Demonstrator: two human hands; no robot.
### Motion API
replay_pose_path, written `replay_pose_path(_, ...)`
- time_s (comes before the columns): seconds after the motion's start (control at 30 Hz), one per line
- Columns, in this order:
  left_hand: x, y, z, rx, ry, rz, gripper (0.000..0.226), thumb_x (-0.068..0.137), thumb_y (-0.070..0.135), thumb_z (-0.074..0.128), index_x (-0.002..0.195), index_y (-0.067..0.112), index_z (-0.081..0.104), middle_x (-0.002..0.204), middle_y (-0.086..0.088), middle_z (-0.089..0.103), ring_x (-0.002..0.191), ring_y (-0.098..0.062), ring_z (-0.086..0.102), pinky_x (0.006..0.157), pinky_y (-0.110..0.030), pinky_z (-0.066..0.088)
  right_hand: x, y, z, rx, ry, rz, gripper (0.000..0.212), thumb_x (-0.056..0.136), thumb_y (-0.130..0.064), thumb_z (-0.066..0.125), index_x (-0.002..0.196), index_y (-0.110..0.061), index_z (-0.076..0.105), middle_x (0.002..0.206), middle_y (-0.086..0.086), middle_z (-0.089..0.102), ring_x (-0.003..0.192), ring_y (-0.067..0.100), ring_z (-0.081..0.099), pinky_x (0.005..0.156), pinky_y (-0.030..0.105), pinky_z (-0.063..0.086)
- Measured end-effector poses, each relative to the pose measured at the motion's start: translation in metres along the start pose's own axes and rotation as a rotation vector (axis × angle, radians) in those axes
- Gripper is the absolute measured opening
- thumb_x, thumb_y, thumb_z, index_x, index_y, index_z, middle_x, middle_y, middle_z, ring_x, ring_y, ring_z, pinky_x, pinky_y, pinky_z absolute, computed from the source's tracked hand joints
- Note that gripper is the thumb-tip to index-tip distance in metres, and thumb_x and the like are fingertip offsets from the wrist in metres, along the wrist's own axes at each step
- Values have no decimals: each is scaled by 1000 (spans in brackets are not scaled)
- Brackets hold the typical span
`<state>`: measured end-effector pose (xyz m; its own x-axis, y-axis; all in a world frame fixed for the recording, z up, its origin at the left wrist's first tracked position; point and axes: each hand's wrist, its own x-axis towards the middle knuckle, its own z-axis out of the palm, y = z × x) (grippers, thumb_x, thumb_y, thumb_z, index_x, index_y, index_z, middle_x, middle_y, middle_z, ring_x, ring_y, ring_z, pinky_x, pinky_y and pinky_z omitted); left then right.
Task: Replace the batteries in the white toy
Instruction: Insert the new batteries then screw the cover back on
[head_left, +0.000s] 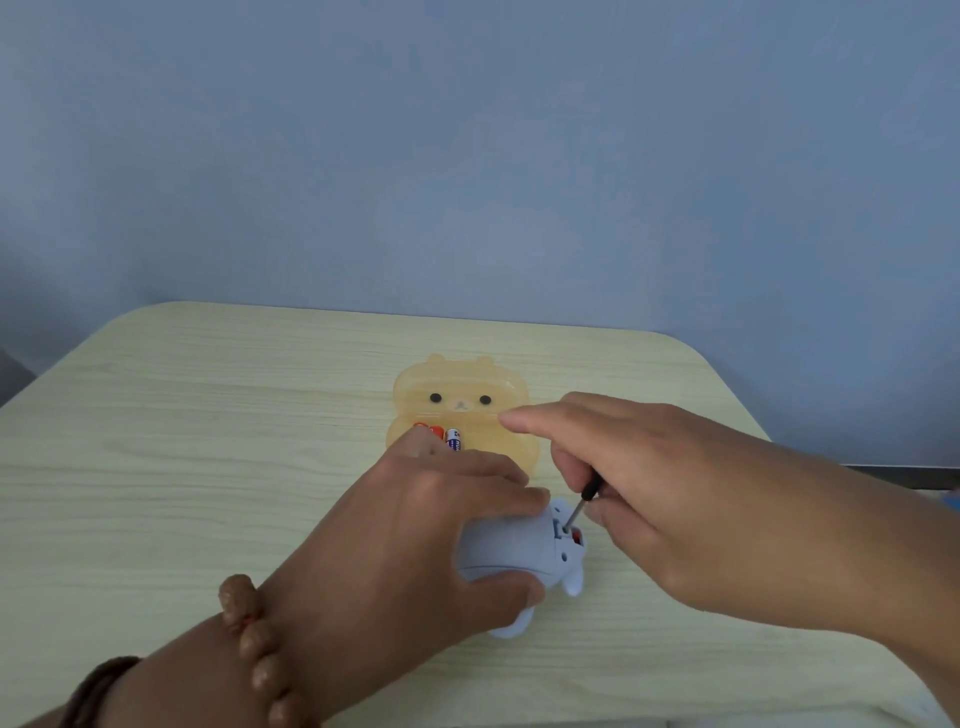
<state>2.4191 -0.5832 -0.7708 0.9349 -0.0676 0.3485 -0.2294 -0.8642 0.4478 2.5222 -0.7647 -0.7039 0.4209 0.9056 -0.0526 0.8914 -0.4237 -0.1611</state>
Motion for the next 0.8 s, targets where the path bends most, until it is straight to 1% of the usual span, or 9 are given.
replay_pose_path(0.07, 0, 0, -1, 6, -15, 14, 43, 71, 56, 62, 113, 47, 62, 114, 31, 58, 98, -7, 51, 80, -22, 47, 0, 0, 2, -7, 35, 4, 56, 96, -51, 46, 142, -59, 15, 94, -36, 39, 90, -22, 40, 67, 15, 37)
replay_pose_path(0.13, -1, -2, -1, 14, -29, 17, 41, 72, 56, 61, 112, 47, 63, 112, 32, 59, 99, -6, 50, 81, -21, 45, 1, 2, 1, -3, 64, 18, 49, 93, -62, 30, 142, -54, 25, 85, -35, 42, 82, -17, 45, 66, 17, 40)
replay_pose_path(0.23, -1, -3, 0, 4, -6, -2, 47, 71, 59, 62, 116, 46, 62, 116, 34, 57, 100, -7, 50, 80, -21, 46, 1, 3, -1, 3, 62, 24, 40, 102, -40, 47, 139, -50, 36, 80, -35, 43, 77, -12, 48, 65, 17, 41)
replay_pose_path(0.37, 0, -2, 0, 4, -8, -12, 45, 70, 56, 62, 113, 44, 63, 114, 31, 58, 99, -8, 50, 79, -24, 48, -1, -3, -2, 10, 7, 6, 67, 95, -15, 62, 137, -56, 30, 97, -27, 40, 84, -2, 49, 69, 24, 49)
replay_pose_path(0.43, 0, -1, -2, 11, -27, -3, 38, 71, 55, 62, 108, 45, 64, 110, 31, 59, 98, -4, 49, 80, -23, 46, -2, -5, 0, -16, 28, -11, 63, 94, -36, 61, 139, -59, 23, 99, -28, 38, 88, -8, 48, 67, 23, 47)
replay_pose_path(0.53, 0, 0, -3, 12, -52, 10, 34, 73, 54, 60, 106, 48, 64, 108, 32, 59, 98, -3, 46, 80, -20, 43, -1, -2, 0, -39, 75, 7, 54, 88, -70, 28, 140, -54, 28, 96, -31, 44, 88, -11, 47, 68, 19, 43)
replay_pose_path(0.6, 0, 0, -3, 6, -49, 5, 39, 73, 56, 59, 110, 47, 63, 110, 33, 58, 99, -6, 46, 79, -24, 45, 1, 0, -1, -51, 79, 33, 47, 94, -64, 28, 137, -49, 38, 95, -30, 52, 89, -6, 52, 72, 21, 47)
replay_pose_path(0.67, 0, 1, -2, 5, -49, 7, 40, 73, 57, 59, 111, 46, 63, 111, 32, 58, 98, -6, 46, 80, -24, 45, 2, 1, -2, -41, 40, 37, 33, 101, -43, 47, 134, -48, 44, 88, -33, 46, 83, -13, 48, 65, 14, 40)
replay_pose_path(0.8, 0, 1, -1, 4, -21, -12, 42, 71, 56, 60, 110, 43, 64, 113, 28, 59, 98, -9, 48, 79, -25, 47, 0, 2, -2, -63, -19, 5, 53, 94, -8, 63, 127, -46, 47, 97, -24, 37, 79, -25, 45, 54, 14, 36)
